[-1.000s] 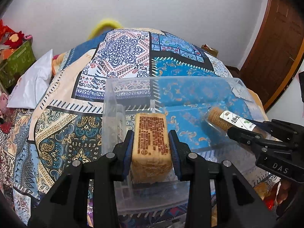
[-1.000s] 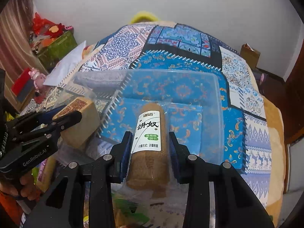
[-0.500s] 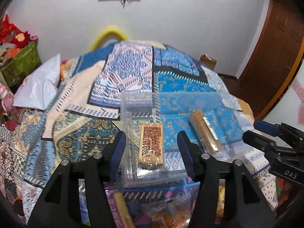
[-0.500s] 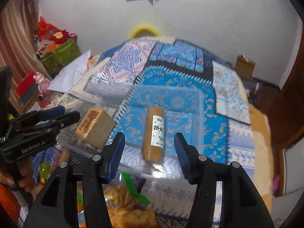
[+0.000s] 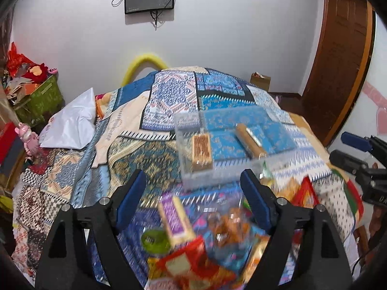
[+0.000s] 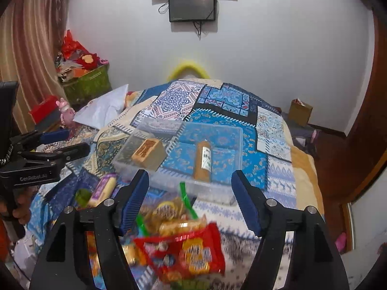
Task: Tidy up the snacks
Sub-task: 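Move both tools back to the snack pile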
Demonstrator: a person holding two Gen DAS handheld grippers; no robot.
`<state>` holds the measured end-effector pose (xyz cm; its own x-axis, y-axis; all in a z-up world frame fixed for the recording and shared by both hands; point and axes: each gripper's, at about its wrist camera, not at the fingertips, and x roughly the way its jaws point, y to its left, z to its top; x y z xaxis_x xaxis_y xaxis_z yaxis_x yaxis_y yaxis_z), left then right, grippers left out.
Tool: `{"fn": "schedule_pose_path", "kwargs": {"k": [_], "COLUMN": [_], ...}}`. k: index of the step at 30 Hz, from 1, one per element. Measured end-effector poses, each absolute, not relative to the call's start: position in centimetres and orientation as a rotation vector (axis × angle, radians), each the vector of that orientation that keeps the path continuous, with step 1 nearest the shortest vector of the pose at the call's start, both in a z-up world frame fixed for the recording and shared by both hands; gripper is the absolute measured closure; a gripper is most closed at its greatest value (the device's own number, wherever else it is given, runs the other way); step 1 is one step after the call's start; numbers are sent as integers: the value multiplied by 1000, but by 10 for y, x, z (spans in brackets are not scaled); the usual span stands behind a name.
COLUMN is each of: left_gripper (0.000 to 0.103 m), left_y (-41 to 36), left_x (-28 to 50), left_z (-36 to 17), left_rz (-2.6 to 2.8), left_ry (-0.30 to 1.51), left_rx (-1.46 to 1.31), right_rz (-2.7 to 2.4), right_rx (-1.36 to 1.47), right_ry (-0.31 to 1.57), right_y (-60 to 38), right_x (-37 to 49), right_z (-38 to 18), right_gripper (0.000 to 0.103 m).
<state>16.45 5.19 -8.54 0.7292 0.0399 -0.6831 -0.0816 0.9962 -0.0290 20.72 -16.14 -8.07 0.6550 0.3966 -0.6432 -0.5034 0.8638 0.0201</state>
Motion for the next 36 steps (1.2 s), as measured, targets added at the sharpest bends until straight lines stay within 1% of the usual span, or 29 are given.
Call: {"fn": "schedule_pose_path", "kwargs": {"k": [3,8,14,24,27,28,29,30,33,36], "left_gripper": [19,18,18,18,18,18,18,16,14,14], "left_y": [53,54,55,60,56,54,52,51,51,48], "left_x": [147,129,109,98,102,104,107,110,118,123], "left_z": [-93,-119,-158,-211,-216,-217,-218,-219,-223,-227], "left_rz": [69,64,56,62,38,32,28,30,27,40], "left_ry": [765,821,914,1033,1035,1037,1040,1041,1040,1038], "left_rx": [-53,-68,-101,-187,-213,-213,-214,-216,-238,-220], "right_rz": [508,509,500,476,478,485,488,486,486,485], "right_rx": [-164,-147,-150,-129,-120,-116,-116,-118,-145,-179], "right_ry": [692,730,814,924,953,961,972,975,967,968], "right_y": [-166,-172,-177,-185,-182,-180,-178,-175,-167,-161], "right_x": [194,178,164,162,167,168,169,169,168,171], "right_z": [-87,-105,-142,-182,-189,-192,-195,-197,-202,-206], "right_gripper": [35,34,33,33,33,31,22,18,18,17]}}
